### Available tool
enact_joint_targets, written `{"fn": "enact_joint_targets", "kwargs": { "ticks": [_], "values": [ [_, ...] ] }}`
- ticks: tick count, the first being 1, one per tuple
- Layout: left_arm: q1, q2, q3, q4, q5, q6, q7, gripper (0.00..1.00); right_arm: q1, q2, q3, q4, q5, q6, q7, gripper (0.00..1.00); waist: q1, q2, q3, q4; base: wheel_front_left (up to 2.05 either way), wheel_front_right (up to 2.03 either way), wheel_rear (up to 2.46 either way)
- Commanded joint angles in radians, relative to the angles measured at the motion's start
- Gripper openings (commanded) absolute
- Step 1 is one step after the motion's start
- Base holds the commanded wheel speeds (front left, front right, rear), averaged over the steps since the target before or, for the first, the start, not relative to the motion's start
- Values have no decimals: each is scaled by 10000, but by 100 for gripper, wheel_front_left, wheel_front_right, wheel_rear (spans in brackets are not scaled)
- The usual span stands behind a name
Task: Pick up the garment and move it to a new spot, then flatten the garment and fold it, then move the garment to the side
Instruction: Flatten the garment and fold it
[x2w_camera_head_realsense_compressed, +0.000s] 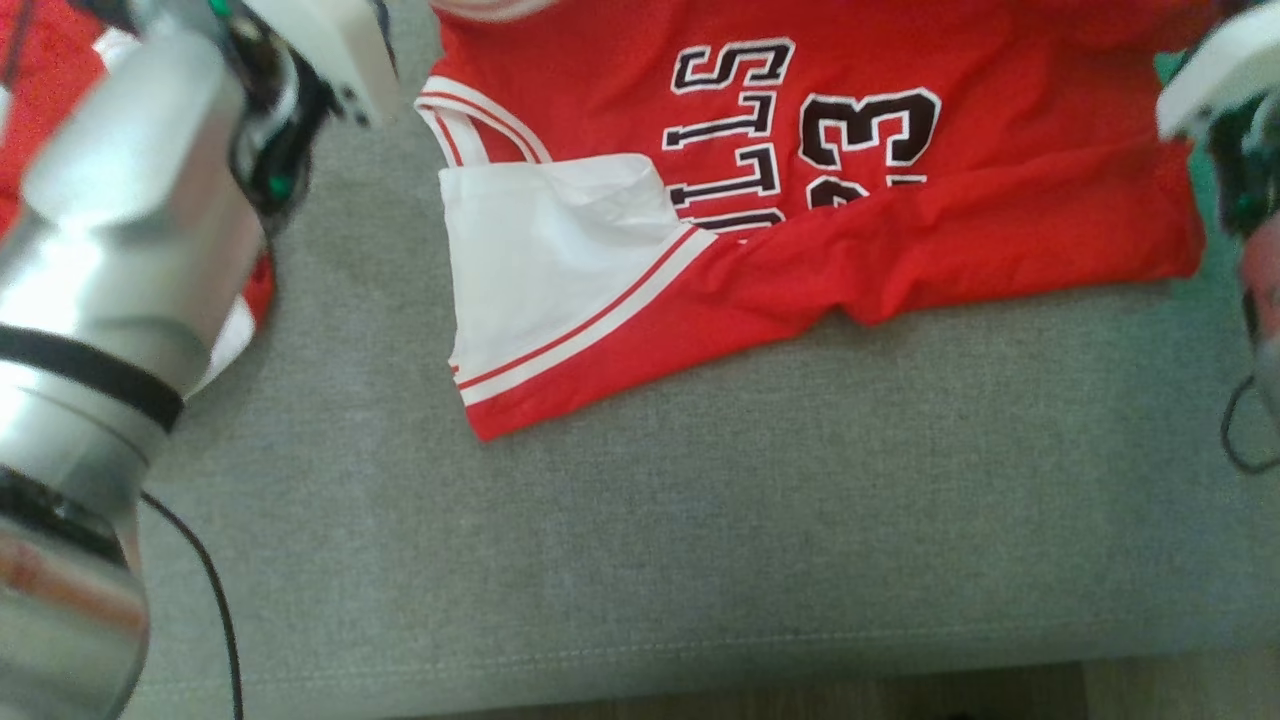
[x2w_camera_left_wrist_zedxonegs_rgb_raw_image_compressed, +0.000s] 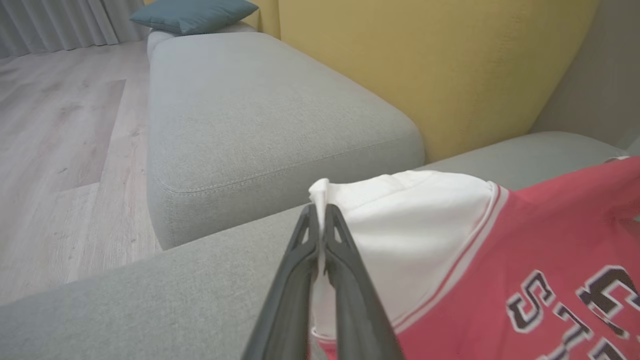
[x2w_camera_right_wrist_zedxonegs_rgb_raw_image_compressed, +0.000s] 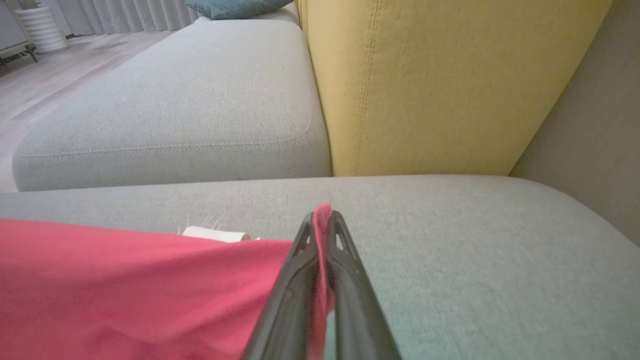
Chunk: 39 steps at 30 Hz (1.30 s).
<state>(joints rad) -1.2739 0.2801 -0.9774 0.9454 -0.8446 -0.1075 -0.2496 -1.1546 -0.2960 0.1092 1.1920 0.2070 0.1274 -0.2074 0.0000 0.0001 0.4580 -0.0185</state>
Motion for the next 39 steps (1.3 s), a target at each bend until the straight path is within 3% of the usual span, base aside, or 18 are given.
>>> {"fn": "enact_joint_targets", "kwargs": {
  "ticks": [1, 12, 27, 39],
  "values": [
    [-117, 436, 158, -351, 125, -62, -111, 0, 366, -103, 246, -268, 268, 33, -79, 0, 0, -1, -306, 79, 0, 0, 0],
    [1874, 1226, -335, -2389, 32, -148, 83, 0, 2226, -872, 1723, -1035, 2087, 33, 1062, 0, 0, -1, -1527, 429, 0, 0, 0],
    [4630, 3065, -1345, -6647, -283, 950, 1909, 0, 4625, -2623, 3961, -3790, 4673, 33, 4134, 0, 0, -1, -2416, 429, 0, 0, 0],
    [5071, 3612, -1219, -7797, -679, 1526, 2305, 0, 5042, -3167, 4190, -4500, 5088, 33, 4892, 0, 0, -1, -2421, 298, 0, 0, 0]
  ]
}}
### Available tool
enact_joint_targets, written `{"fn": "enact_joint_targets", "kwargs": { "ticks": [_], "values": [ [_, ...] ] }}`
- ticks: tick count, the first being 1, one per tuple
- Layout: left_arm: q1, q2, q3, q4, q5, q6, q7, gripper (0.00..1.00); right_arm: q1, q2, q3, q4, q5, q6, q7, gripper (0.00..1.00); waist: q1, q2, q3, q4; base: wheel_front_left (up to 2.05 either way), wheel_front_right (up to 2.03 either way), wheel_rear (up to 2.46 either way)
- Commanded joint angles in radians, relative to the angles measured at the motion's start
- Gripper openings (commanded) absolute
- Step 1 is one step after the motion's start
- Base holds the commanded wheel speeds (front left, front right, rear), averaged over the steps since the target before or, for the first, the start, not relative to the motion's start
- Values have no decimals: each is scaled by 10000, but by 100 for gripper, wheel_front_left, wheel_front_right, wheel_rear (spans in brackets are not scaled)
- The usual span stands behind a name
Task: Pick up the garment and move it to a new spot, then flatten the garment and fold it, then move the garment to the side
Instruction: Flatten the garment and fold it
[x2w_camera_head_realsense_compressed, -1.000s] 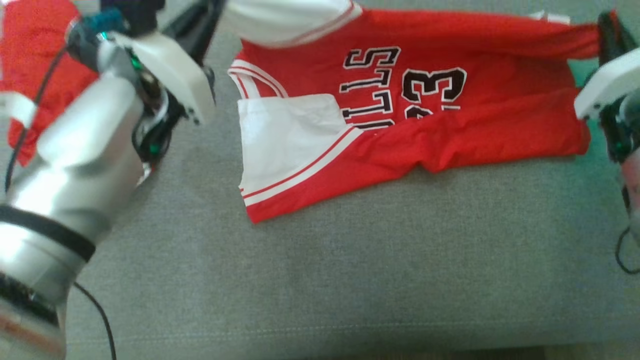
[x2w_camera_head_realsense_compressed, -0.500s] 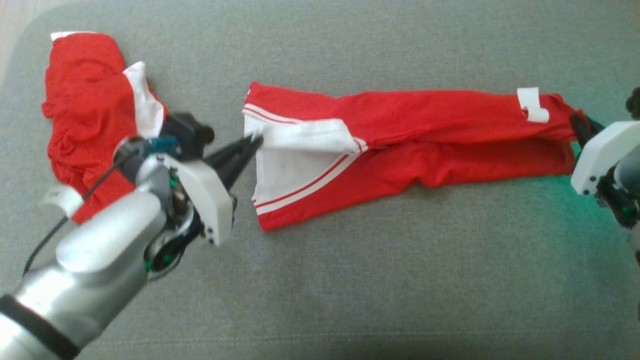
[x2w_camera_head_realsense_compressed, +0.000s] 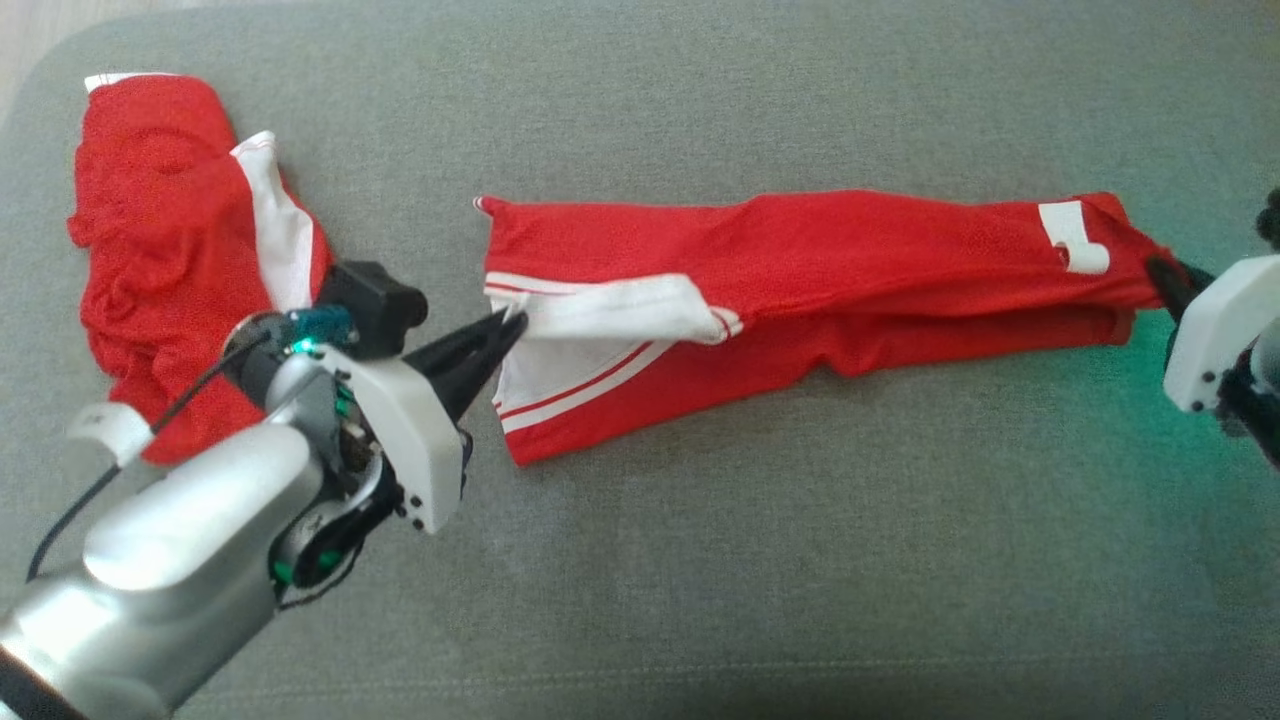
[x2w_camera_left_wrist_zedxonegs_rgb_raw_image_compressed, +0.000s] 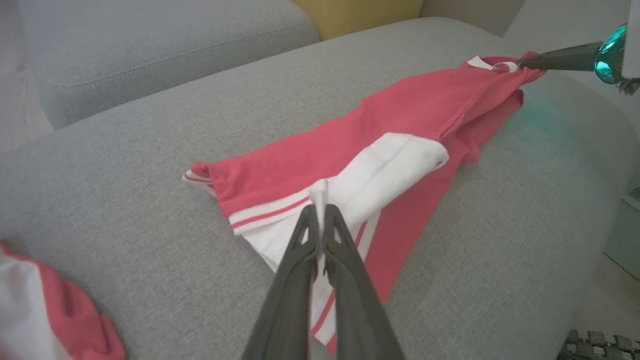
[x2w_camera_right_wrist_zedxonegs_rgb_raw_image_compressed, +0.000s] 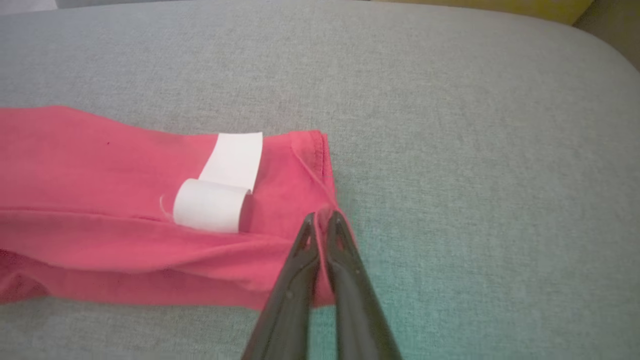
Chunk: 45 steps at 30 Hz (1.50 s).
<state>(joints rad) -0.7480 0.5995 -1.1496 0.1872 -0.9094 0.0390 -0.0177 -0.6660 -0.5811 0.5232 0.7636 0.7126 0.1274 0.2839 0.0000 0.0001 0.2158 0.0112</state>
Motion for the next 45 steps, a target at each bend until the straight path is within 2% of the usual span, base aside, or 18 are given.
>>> {"fn": "enact_joint_targets", "kwargs": {
  "ticks": [1, 5, 6, 7, 8, 9, 10, 11, 16, 20, 22, 25, 28, 32, 37, 38, 41, 45],
  "values": [
    [-154, 422, 476, -243, -44, 78, 25, 0, 193, -326, 83, -249, 25, 33, 37, 0, 0, -1, 1, -11, 0, 0, 0],
    [18, 444, 246, -211, -110, 70, 352, 0, 337, -311, 207, -388, 105, 33, 311, 1, 0, -1, -25, -86, 0, 0, 0],
    [46, 436, 190, -194, -85, 67, 384, 0, 364, -317, 242, -436, 97, 33, 317, 68, 0, -1, -35, -105, 0, 0, 0],
    [79, 419, 139, -162, -71, 68, 411, 0, 402, -304, 270, -469, 132, 33, 375, 100, 0, -1, -46, -127, 0, 0, 0],
    [123, 392, 100, -119, -91, 72, 446, 0, 422, -297, 258, -488, 175, 33, 410, 100, 0, -1, -59, -147, 0, 0, 0],
    [164, 369, 63, -62, -103, 95, 484, 5, 434, -291, 242, -502, 196, 33, 427, 100, 0, -1, -81, -168, 0, 0, 0],
    [181, 362, 21, 0, -46, 137, 485, 41, 438, -298, 206, -504, 190, 33, 401, 100, 0, -1, -107, -191, 0, 0, 0],
    [181, 360, 31, 98, 59, 251, 382, 100, 429, -322, 160, -509, 151, 33, 301, 100, 0, -1, -135, -213, 0, 0, 0],
    [269, 116, 571, 829, 330, 1131, -847, 100, 372, -105, -545, -296, -63, 33, -1019, 100, 0, -1, -317, -265, 0, 0, 0],
    [513, -265, 1412, 1224, 11, 1660, -2016, 100, 410, 382, -1180, -628, -142, 33, -2720, 100, 0, -1, -508, -287, 0, 0, 0],
    [634, -425, 1967, 1331, 67, 2071, -2320, 100, 480, 465, -1284, -931, -670, 33, -3707, 100, 0, -1, -594, -302, 0, 0, 0],
    [1015, -794, 3458, 930, 442, 2689, -2429, 100, 692, 834, -1655, -1199, -1553, 33, -4900, 100, 0, -1, -688, -341, 0, 0, 0],
    [1932, -1382, 5392, -97, 1431, 2903, -2435, 100, 1033, 1410, -2168, -1581, -2367, 33, -5313, 100, 0, -1, -719, -367, 0, 0, 0],
    [3395, -2411, 7255, -1160, 2859, 2487, -2437, 100, 1773, 2306, -2885, -2253, -3391, 33, -5439, 100, 0, -1, -786, -392, 0, 0, 0],
    [4869, -3777, 8612, -1654, 4109, 1559, -2438, 100, 2748, 3344, -3837, -2864, -4439, 33, -5452, 100, 0, -1, -900, -389, 0, 0, 0],
    [4869, -3777, 8612, -1654, 4109, 1559, -2438, 100, 2748, 3344, -3837, -2864, -4439, 33, -5452, 100, 0, -1, -900, -389, 0, 0, 0],
    [5408, -4335, 9152, -1544, 4624, 973, -2439, 100, 3041, 3738, -4230, -2953, -4872, 33, -5454, 100, 0, -1, -906, -344, 0, 0, 0],
    [5575, -4735, 9536, -1195, 5194, 307, -2439, 100, 3030, 3999, -4841, -2646, -5280, 33, -5437, 100, 0, -1, -785, -201, 0, 0, 0]
  ]
}}
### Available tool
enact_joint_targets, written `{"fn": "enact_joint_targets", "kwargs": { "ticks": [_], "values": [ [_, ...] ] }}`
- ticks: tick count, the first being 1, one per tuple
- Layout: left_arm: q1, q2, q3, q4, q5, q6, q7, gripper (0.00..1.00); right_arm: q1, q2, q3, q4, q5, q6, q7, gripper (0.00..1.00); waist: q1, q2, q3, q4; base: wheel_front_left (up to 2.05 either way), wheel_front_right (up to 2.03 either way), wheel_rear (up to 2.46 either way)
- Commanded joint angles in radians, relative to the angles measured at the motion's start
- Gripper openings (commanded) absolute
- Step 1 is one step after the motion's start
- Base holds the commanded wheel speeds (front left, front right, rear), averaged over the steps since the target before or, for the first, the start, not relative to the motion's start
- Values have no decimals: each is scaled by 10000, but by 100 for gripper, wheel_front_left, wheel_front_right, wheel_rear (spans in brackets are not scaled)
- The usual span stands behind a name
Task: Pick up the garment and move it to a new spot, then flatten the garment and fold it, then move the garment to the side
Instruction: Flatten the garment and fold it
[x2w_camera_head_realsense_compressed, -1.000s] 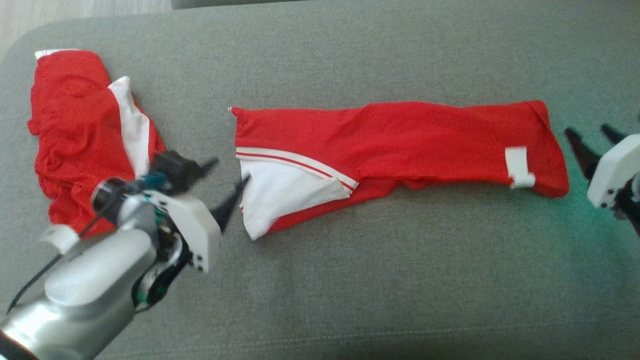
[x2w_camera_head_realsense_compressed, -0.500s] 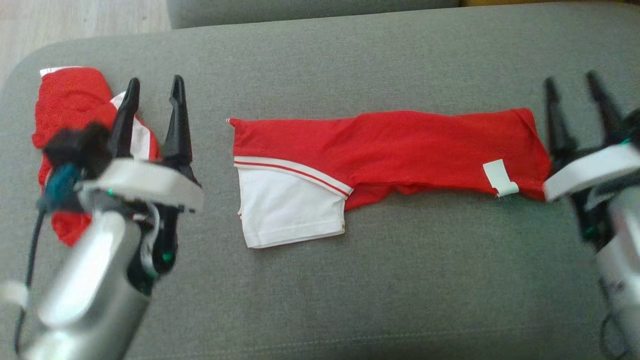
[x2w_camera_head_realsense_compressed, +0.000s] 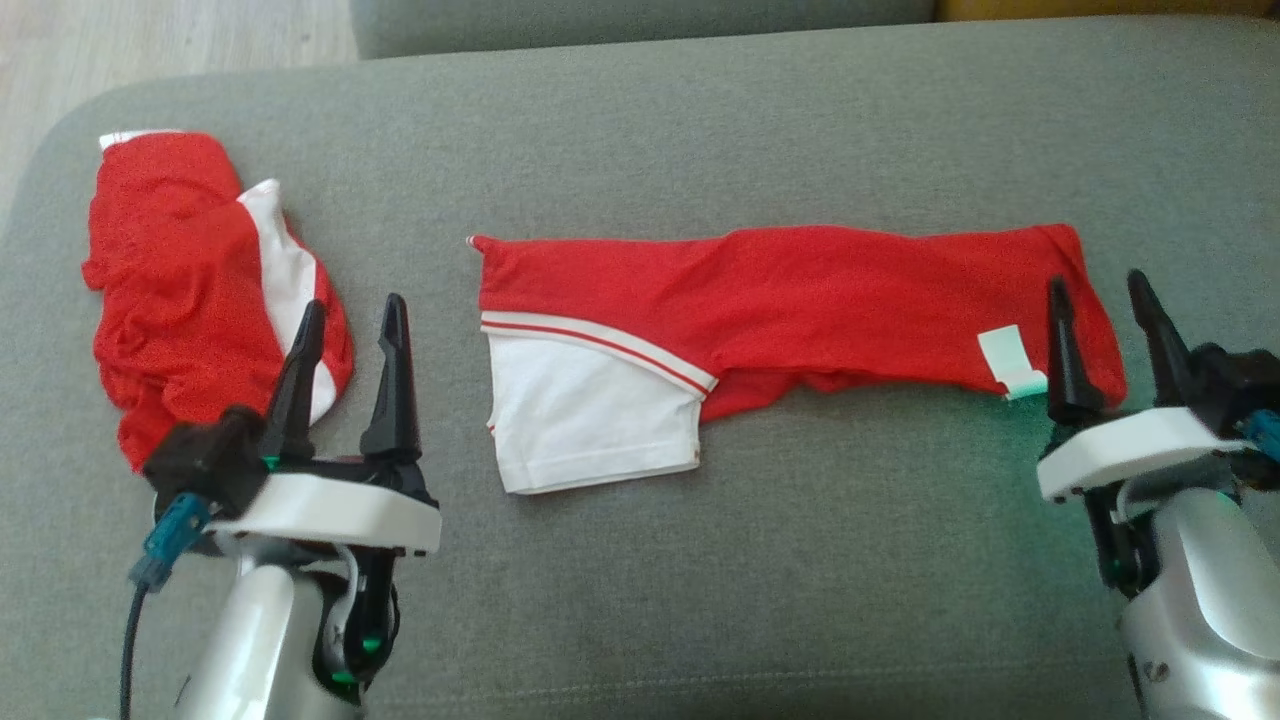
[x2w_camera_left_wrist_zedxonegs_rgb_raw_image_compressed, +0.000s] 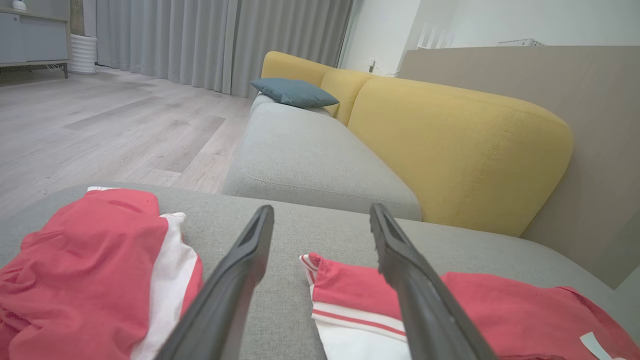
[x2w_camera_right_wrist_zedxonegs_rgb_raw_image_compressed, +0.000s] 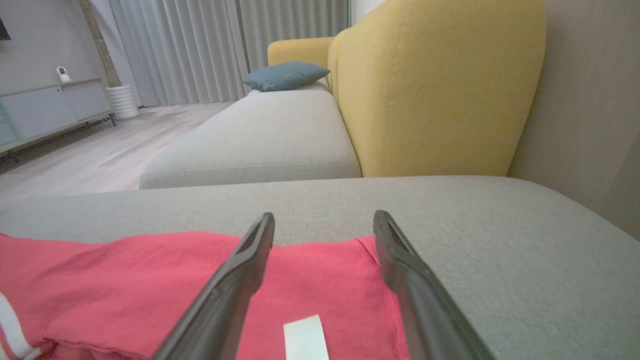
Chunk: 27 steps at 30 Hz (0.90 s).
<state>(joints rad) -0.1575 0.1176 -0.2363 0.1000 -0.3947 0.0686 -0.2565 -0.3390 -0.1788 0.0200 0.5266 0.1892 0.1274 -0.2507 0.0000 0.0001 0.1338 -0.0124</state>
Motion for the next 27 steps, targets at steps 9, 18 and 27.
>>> {"fn": "enact_joint_targets", "kwargs": {
  "ticks": [9, 18, 27],
  "values": [
    [-514, -453, 938, 260, 692, -771, -52, 100, -1151, 308, -1623, 1255, -699, 33, 999, 100, 0, -1, 666, 441, 0, 0, 0],
    [-911, -627, 1200, 565, 960, -1120, -53, 100, -2140, 512, -3289, 2610, -1652, 33, 2135, 100, 0, -1, 1274, 689, 0, 0, 0],
    [-1314, -667, 1394, 591, 1077, -1216, -53, 100, -2753, 709, -3415, 3157, -1595, 33, 2430, 100, 0, -1, 1772, 661, 0, 0, 0]
  ]
}}
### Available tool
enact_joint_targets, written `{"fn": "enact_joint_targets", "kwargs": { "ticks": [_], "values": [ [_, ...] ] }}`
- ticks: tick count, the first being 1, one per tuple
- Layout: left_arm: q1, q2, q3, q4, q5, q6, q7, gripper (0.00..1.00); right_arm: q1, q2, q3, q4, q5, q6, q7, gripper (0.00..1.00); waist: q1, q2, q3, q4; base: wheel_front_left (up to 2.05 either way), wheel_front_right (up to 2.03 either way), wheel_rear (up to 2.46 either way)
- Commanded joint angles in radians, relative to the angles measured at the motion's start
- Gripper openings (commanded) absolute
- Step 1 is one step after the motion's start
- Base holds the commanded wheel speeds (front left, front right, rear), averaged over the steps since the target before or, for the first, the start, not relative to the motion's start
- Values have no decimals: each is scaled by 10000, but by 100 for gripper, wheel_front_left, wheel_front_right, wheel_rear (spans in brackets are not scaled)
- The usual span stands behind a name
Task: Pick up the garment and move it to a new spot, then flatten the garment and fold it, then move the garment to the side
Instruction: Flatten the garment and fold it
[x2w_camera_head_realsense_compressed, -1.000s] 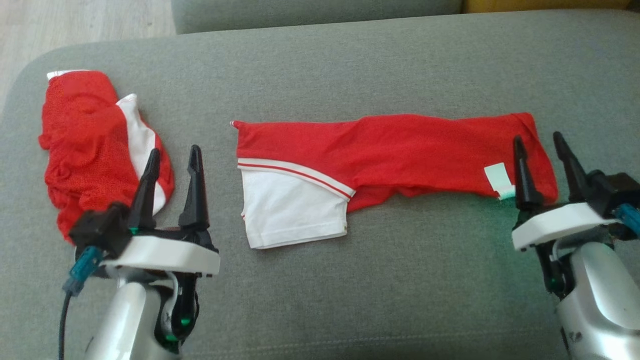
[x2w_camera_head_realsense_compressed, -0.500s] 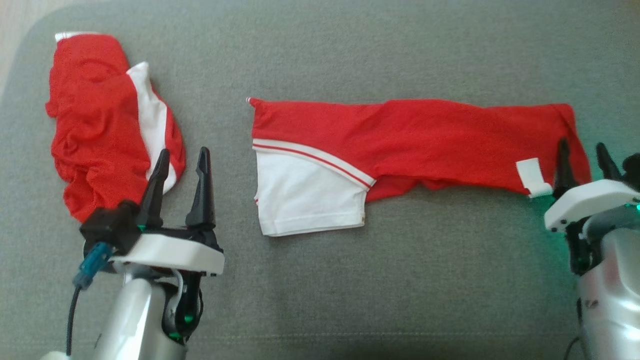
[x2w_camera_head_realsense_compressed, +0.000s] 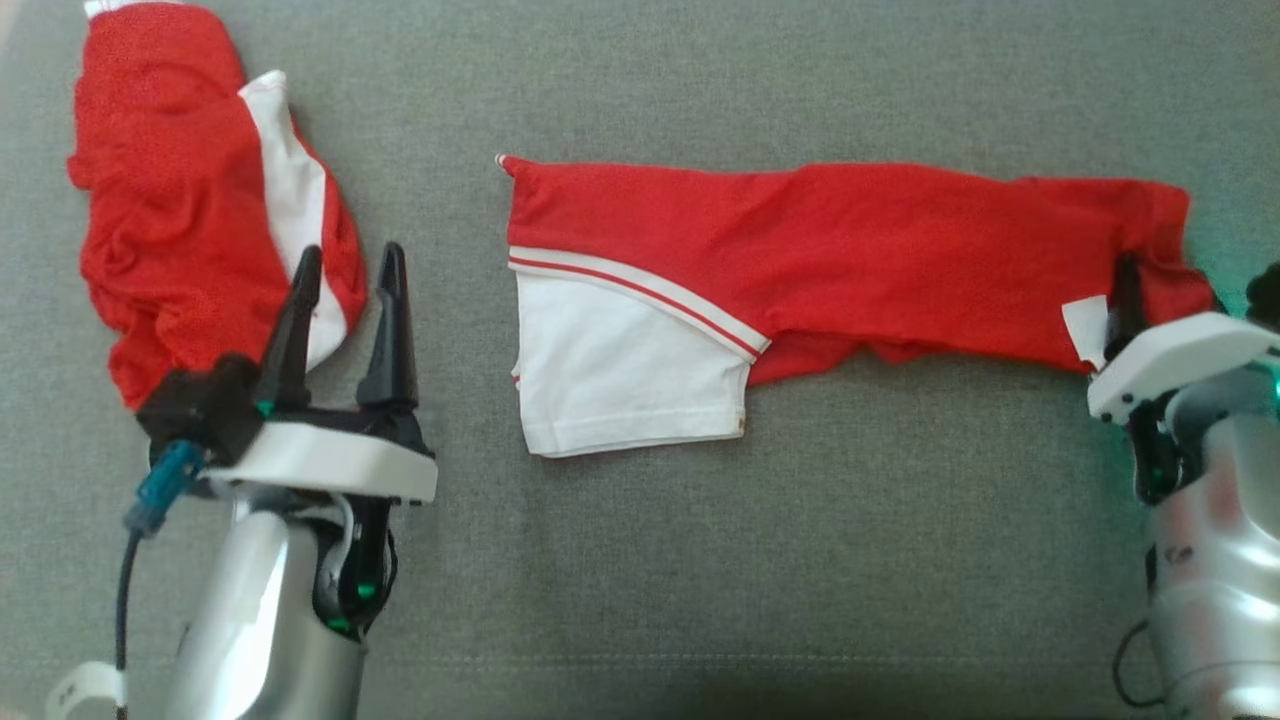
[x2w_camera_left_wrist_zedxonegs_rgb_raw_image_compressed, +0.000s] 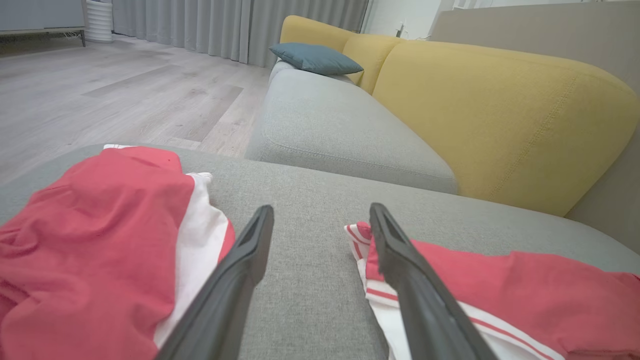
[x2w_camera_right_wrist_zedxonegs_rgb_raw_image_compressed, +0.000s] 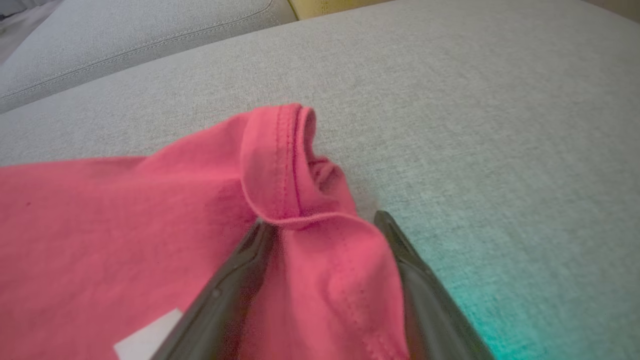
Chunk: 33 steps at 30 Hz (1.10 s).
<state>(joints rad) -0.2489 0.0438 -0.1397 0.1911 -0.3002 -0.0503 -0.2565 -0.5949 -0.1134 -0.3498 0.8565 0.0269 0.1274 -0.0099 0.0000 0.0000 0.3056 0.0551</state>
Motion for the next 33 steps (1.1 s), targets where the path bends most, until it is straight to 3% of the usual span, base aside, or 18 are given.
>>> {"fn": "enact_joint_targets", "kwargs": {
  "ticks": [1, 5, 6, 7, 8, 14, 20, 27, 33],
  "values": [
    [-443, 70, 445, -322, 132, -30, -53, 100, -237, 58, 310, -117, 63, 33, 11, 100, 0, 0, 114, -24, 0, 0, 0],
    [-643, 67, 484, -281, 75, 8, -53, 100, -349, 61, 483, 26, 294, 33, -67, 100, 0, 0, 278, -81, 0, 0, 0],
    [-685, 67, 487, -261, 78, 17, -53, 100, -359, 55, 515, 79, 369, 33, -40, 95, 0, 0, 285, -85, 0, 0, 0],
    [-724, 66, 488, -245, 84, 28, -53, 100, -363, 34, 542, 124, 442, 33, -30, 15, 0, 0, 279, -88, 0, 0, 0],
    [-757, 66, 490, -237, 85, 37, -53, 100, -360, 14, 570, 172, 522, 33, -18, 0, 0, 0, 265, -90, 0, 0, 0],
    [-800, 66, 552, -226, 66, 68, -53, 100, -343, -323, 494, 368, 871, 33, 25, 0, 0, 0, 174, -111, 0, 0, 0],
    [-726, 65, 617, -239, 43, 65, -53, 100, -409, -991, -532, 630, 582, 33, -143, 0, 0, 0, 87, -109, 0, 0, 0],
    [-692, 65, 634, -242, 11, 64, -53, 100, -660, -1587, -2573, 591, -1129, 33, -522, 0, 0, 0, 32, -74, 0, 0, 0],
    [-587, 65, 590, -168, -83, 100, -53, 100, -964, -991, -3824, 240, -2590, 33, -620, 0, 0, 0, -230, -68, 0, 0, 0]
  ]
}}
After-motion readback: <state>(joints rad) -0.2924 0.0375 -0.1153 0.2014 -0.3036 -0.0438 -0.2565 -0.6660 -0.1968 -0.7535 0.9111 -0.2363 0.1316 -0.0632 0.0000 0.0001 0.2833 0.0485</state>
